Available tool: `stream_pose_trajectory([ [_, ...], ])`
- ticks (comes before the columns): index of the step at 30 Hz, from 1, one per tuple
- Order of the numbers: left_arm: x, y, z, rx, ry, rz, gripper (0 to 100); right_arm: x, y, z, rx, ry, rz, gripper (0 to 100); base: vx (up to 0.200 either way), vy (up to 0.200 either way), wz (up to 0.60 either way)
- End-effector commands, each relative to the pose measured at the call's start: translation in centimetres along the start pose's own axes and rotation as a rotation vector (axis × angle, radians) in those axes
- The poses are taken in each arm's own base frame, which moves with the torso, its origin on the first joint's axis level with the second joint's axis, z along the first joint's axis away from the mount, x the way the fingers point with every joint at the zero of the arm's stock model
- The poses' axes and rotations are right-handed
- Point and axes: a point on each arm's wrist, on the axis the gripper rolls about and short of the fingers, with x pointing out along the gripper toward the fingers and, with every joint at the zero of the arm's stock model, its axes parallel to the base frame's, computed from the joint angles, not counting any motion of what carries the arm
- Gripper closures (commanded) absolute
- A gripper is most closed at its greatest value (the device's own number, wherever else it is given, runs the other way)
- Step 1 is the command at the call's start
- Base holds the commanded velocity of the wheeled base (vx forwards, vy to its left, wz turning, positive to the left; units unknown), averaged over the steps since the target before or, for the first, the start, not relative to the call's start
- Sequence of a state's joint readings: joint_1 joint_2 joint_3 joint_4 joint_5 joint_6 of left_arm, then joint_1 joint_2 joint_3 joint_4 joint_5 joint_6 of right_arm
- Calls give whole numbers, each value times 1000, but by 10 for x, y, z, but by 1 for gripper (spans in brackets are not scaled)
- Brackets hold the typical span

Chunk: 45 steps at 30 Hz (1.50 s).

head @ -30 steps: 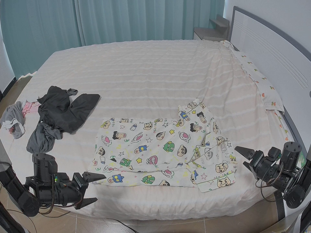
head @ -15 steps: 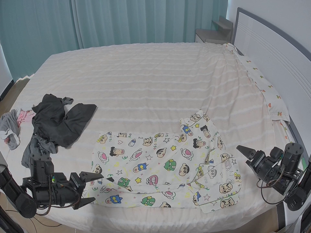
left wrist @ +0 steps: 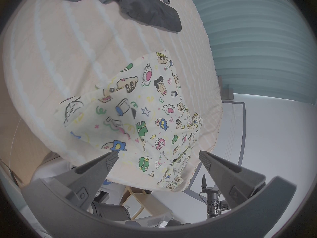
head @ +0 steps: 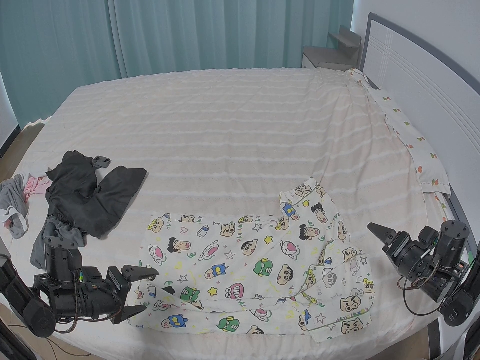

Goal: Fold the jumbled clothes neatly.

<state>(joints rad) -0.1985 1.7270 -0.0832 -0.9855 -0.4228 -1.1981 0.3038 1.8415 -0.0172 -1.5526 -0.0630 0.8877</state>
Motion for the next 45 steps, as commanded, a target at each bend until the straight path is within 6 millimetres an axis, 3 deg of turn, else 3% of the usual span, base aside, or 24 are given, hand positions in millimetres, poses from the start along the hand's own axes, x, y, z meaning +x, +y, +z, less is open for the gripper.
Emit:
stream_pose_trajectory([
  [1,0,0,0,0,-1,-1,0,-4,2,-2,-8,-4,4,0,0,0,0],
  [18,-2,-11,6,33,-63,-39,0,-10,8,1,-74,-52,11,0,0,0,0],
  [21,-2,-16,11,53,-94,-57,0,-10,8,1,-80,-55,8,0,0,0,0],
  [26,6,-39,35,242,-201,-122,0,-11,11,-3,-114,-40,23,0,0,0,0],
  [29,39,-45,74,479,-278,-42,0,-10,10,-4,-109,-33,20,0,0,0,0],
  [33,84,-36,111,585,-307,162,0,-9,11,-5,-109,-29,22,0,0,0,0],
  [39,114,-21,130,630,-239,271,0,-9,11,-5,-108,-26,22,0,0,0,0],
  [45,119,-17,134,644,-231,284,0,-7,8,-8,-109,-12,8,0,0,0,0],
])
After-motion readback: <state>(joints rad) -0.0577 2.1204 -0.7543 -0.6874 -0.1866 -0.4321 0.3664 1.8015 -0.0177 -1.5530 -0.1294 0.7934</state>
